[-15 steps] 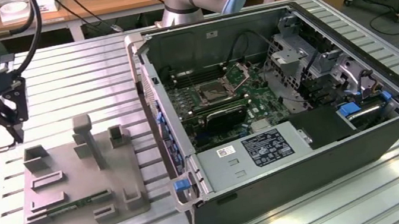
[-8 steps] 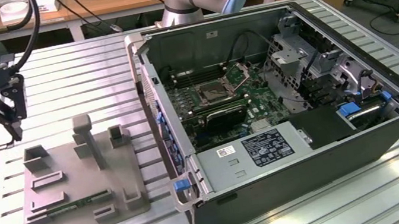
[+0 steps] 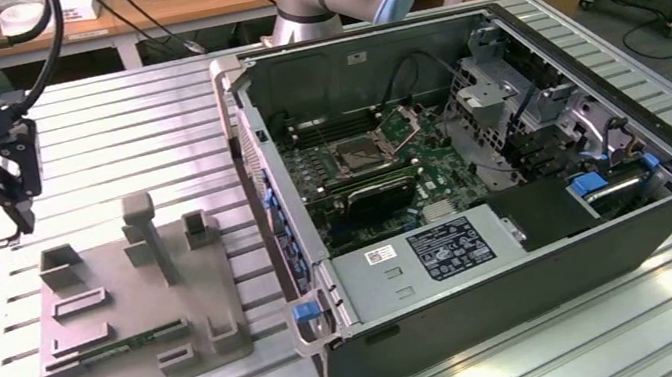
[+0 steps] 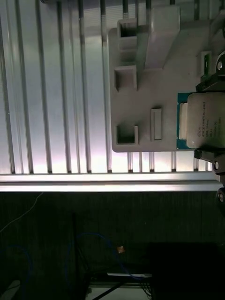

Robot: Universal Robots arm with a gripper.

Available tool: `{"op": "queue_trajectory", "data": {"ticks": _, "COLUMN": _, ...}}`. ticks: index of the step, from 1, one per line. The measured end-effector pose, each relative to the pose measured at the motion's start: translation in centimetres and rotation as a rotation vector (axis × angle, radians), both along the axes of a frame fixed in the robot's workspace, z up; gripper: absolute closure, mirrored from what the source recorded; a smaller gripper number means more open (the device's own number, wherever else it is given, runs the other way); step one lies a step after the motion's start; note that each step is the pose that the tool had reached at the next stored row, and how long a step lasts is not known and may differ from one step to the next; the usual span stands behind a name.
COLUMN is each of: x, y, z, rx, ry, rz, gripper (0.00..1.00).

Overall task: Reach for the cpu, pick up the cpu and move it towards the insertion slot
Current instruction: 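Pick up the cpu and move it towards the insertion slot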

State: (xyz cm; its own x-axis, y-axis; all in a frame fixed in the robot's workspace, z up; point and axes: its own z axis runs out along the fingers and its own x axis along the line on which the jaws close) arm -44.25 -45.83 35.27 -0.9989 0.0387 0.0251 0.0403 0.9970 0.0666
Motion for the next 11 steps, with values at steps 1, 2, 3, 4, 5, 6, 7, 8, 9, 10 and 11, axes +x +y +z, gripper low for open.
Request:
{"op": "queue_trajectory", "data": {"ticks": 1, "x": 0.00, "y": 0.00, "z": 0.06, "rx": 0.0000, "ry": 0.0000, "rz": 0.000, "gripper": 0.46}}
{"op": "queue_trajectory", "data": {"ticks": 2, "x": 0.00, "y": 0.00, "z": 0.13, "rx": 0.0000, "ry": 0.0000, "rz": 0.000, "gripper": 0.46}}
{"op": "queue_trajectory", "data": {"ticks": 3, "x": 0.00, "y": 0.00, "z": 0.20, "rx": 0.0000, "ry": 0.0000, "rz": 0.000, "gripper": 0.46}}
{"op": "queue_trajectory", "data": {"ticks": 4, "x": 0.00, "y": 0.00, "z": 0.26, "rx": 0.0000, "ry": 0.0000, "rz": 0.000, "gripper": 0.46}}
{"op": "queue_trajectory", "data": {"ticks": 5, "x": 0.00, "y": 0.00, "z": 0.32, "rx": 0.0000, "ry": 0.0000, "rz": 0.000, "gripper": 0.46}}
{"op": "queue_trajectory", "data": {"ticks": 6, "x": 0.00, "y": 0.00, "z": 0.37, "rx": 0.0000, "ry": -0.0001, "rz": 0.000, "gripper": 0.46}}
{"op": "queue_trajectory", "data": {"ticks": 7, "x": 0.00, "y": 0.00, "z": 0.62, "rx": 0.0000, "ry": 0.0000, "rz": 0.000, "gripper": 0.46}}
{"op": "queue_trajectory", "data": {"ticks": 8, "x": 0.00, "y": 0.00, "z": 0.68, "rx": 0.0000, "ry": 0.0000, "rz": 0.000, "gripper": 0.46}}
{"op": "queue_trajectory", "data": {"ticks": 9, "x": 0.00, "y": 0.00, "z": 0.74, "rx": 0.0000, "ry": 0.0001, "rz": 0.000, "gripper": 0.46}}
{"op": "queue_trajectory", "data": {"ticks": 10, "x": 0.00, "y": 0.00, "z": 0.80, "rx": 0.0000, "ry": 0.0000, "rz": 0.000, "gripper": 0.46}}
{"op": "queue_trajectory", "data": {"ticks": 11, "x": 0.00, "y": 0.00, "z": 0.85, "rx": 0.0000, "ry": 0.0000, "rz": 0.000, "gripper": 0.46}}
